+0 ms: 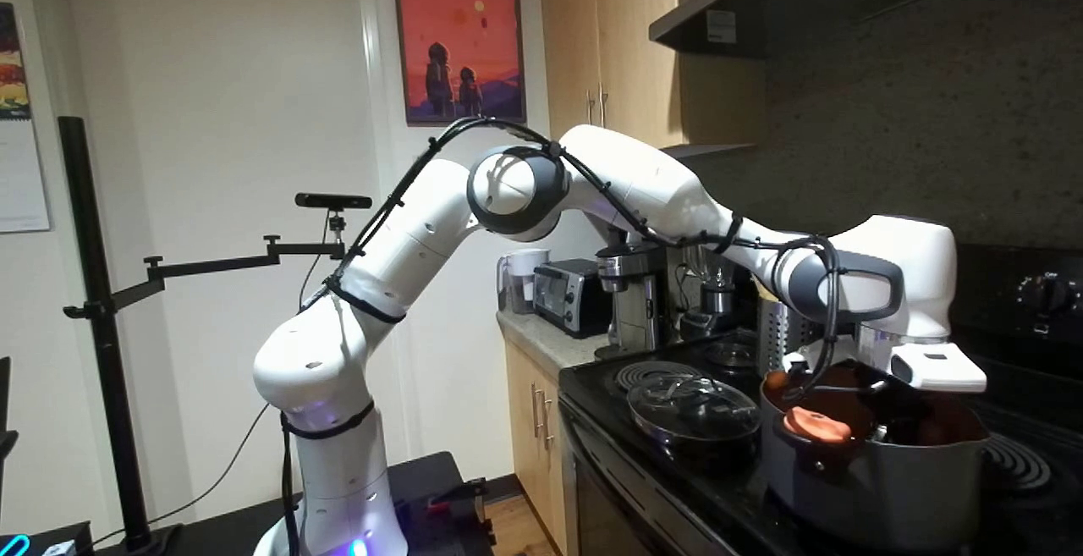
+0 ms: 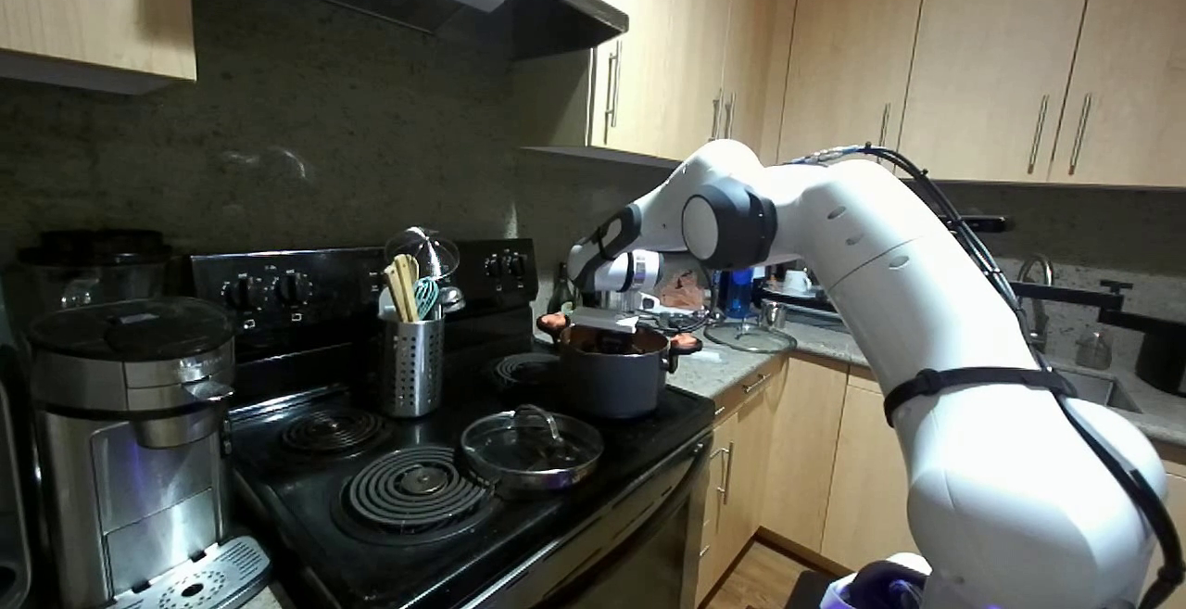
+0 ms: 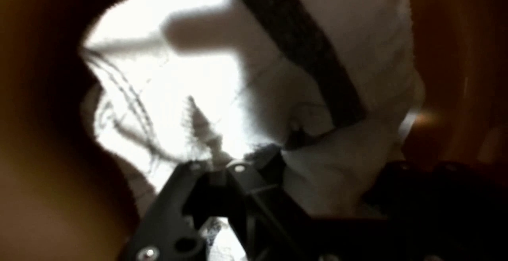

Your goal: Take the towel out of the pot and put it on the counter

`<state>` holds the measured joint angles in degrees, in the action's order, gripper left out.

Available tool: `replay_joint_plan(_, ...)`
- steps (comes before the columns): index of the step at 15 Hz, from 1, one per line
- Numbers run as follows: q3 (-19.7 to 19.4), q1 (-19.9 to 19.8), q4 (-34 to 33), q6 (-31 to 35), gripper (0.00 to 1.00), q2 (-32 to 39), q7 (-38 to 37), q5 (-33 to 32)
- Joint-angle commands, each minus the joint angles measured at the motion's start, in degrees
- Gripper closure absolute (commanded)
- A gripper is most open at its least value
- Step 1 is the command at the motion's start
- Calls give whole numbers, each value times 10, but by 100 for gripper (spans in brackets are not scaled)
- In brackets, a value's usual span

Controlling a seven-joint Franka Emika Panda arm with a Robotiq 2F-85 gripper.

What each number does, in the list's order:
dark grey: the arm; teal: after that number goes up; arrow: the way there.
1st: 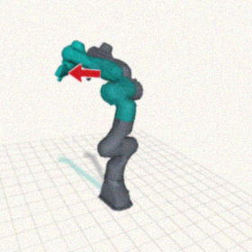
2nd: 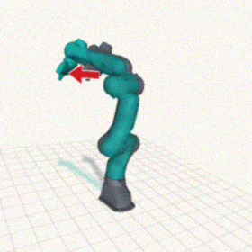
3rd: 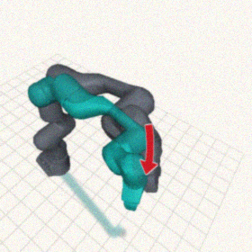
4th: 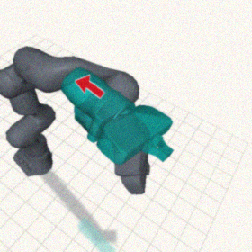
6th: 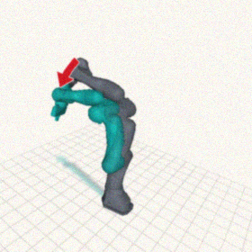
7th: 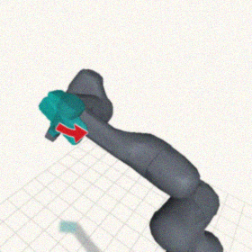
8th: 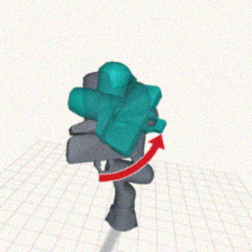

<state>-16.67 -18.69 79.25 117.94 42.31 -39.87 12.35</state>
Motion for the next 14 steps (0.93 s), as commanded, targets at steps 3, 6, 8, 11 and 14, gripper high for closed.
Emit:
replay_joint_plan(3, 0, 2, 1, -8, 100, -16, -8, -4)
replay_joint_plan(6, 0, 5, 10, -15, 97, -35, -4, -5)
replay_joint_plan(8, 0, 6, 13, -19, 96, -50, 0, -8)
replay_joint_plan(11, 0, 6, 14, -22, 96, -74, 5, -9)
replay_joint_plan(14, 1, 3, 10, -24, 96, -94, 8, -8)
